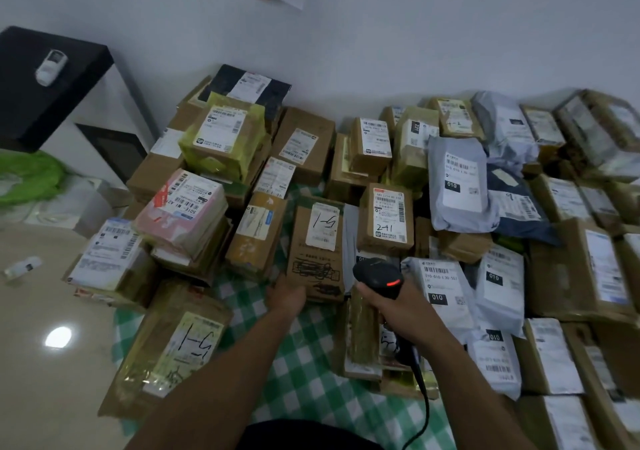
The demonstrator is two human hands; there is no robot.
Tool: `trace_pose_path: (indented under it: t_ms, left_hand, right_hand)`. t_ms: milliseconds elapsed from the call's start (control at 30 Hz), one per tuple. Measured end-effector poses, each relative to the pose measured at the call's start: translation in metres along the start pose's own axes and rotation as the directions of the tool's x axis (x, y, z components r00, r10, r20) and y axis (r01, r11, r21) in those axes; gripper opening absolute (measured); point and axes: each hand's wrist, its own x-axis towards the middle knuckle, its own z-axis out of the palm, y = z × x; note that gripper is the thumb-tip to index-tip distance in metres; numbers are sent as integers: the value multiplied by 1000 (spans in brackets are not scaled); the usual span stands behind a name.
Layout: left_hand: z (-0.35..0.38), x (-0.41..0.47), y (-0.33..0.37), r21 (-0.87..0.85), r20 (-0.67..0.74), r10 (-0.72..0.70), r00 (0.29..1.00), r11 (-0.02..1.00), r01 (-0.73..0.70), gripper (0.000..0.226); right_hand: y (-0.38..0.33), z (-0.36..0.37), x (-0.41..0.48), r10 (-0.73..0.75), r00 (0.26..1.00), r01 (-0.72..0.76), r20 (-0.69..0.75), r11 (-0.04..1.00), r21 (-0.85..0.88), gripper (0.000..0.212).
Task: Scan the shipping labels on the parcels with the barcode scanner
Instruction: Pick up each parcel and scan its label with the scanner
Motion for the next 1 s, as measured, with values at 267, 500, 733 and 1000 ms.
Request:
trace_pose_path:
  t_ms: [267,500,733,1000]
  left_hand:
    - [-7,-51,22,-419,32,185,982,895,-155,67]
    - [-31,-77,32,-390,-136,278,951,867,-310,73]
    - [-76,-123,23,-666,-54,330,943,691,-280,63]
    - [-81,-146,29,-790,169,465,869,591,-163,79]
  right_hand:
    - [8,4,4,-3,1000,3,-26,1000,11,53]
    - [10,12,4,-25,992,23,-125,1000,-15,51]
    - [-23,2,-22,-108,959,145,-263,982,123,35]
    - [-62,-3,-60,-230,935,307,-271,908,286,42]
